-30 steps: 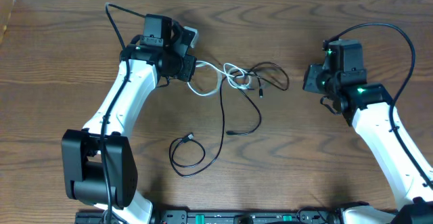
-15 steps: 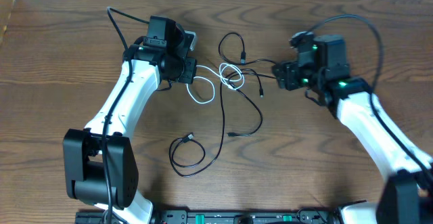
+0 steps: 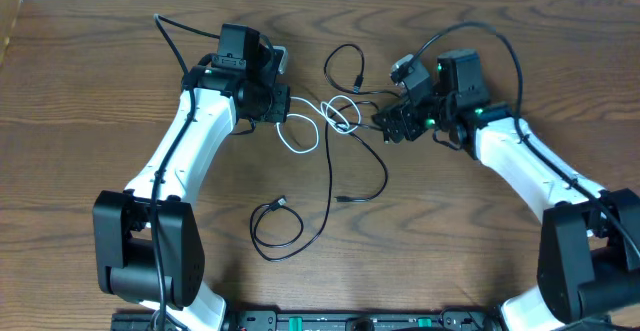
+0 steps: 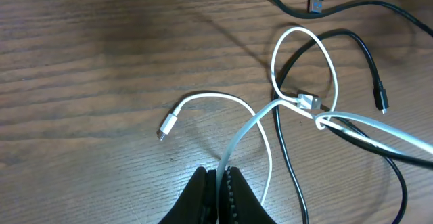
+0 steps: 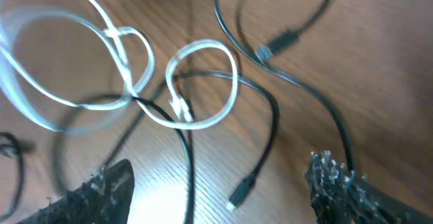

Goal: Untangle cables

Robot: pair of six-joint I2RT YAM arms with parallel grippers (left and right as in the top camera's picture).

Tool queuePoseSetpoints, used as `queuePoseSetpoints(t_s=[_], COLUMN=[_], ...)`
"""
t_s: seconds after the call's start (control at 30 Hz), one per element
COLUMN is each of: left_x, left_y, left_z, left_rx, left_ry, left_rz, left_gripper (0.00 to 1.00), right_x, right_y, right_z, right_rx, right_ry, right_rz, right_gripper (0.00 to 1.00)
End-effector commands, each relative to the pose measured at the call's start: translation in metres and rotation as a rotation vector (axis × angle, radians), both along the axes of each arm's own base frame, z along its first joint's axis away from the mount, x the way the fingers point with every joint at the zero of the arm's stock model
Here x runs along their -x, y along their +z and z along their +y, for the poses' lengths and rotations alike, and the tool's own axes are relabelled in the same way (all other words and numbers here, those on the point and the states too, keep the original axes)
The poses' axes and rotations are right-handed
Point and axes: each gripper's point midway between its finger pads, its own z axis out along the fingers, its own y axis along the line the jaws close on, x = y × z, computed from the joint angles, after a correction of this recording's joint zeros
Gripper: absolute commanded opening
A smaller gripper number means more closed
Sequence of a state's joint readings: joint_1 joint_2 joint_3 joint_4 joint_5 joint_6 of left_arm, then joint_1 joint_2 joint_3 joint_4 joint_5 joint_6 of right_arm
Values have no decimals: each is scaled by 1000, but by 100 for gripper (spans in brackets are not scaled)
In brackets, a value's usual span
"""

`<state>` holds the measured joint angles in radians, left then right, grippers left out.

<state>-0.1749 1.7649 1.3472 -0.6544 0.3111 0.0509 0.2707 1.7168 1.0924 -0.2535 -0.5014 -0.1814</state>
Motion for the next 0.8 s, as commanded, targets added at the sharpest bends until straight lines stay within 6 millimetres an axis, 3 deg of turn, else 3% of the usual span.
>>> queuePoseSetpoints(t_s=[0.0,0.1,0.37,0.5,0.57,0.63,0.67,0.7,0.77], left_x=[-2,-2,-2,-2,-2,-2,-2,-2,-2], left_y=[5,5,5,5,5,5,5,5,5], left_z=[0,0,0,0,0,0,0,0,0], left_rx=[0,0,0,0,0,0,0,0,0], left_ry=[9,8,8,8,9,8,9,8,8], left_rz=[-10,-10,-10,-10,-10,-10,-10,-10,-10], left_gripper=[7,7,7,7,8,8,9,14,24], right_x=[2,10,11,14,14,7,0,-5,-16], right_y=[66,64,2,-17,-18,-9,4,13,42], right_z=[18,23,25,27,27,28,27,25,20], right_rx=[-60,-24,87,100,98,77,52,40,-2], right_ry=[112,144,152,161,153,122,76,50,-15], right_rz=[-136,-140,-26,24,29,15,6,-2,-28], right_gripper=[78,78,71,63,55,32,14,5,1])
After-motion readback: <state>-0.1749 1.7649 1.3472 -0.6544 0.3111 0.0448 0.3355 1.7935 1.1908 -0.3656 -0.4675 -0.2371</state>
